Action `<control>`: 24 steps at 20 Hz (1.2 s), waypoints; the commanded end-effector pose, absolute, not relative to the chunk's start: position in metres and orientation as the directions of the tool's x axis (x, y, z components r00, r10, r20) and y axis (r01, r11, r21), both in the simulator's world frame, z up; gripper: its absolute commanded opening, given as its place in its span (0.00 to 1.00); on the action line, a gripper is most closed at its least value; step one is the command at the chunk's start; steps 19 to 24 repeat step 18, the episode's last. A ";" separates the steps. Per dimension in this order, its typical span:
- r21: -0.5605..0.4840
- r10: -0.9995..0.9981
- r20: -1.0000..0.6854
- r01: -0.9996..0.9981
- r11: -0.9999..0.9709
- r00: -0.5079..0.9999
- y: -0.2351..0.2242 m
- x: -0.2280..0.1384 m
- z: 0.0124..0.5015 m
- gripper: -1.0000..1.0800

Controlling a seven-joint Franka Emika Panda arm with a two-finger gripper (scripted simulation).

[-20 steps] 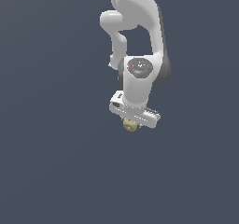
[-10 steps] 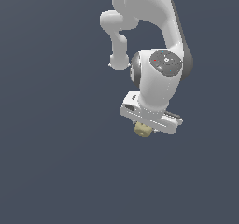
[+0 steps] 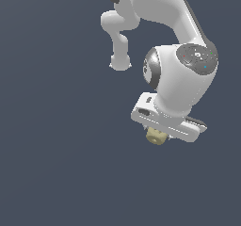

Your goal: Pick up the object and move it to a goal position.

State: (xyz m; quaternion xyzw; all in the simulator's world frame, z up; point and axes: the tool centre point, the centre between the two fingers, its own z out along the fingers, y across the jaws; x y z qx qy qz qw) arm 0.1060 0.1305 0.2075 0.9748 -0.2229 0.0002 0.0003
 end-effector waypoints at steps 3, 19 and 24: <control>0.000 -0.435 0.000 -0.435 -0.901 0.901 0.141 0.118 0.218 0.00; 0.000 -0.435 0.000 -0.435 -0.901 0.901 0.152 0.132 0.229 0.00; 0.000 -0.435 0.000 -0.435 -0.901 0.901 0.152 0.132 0.229 0.00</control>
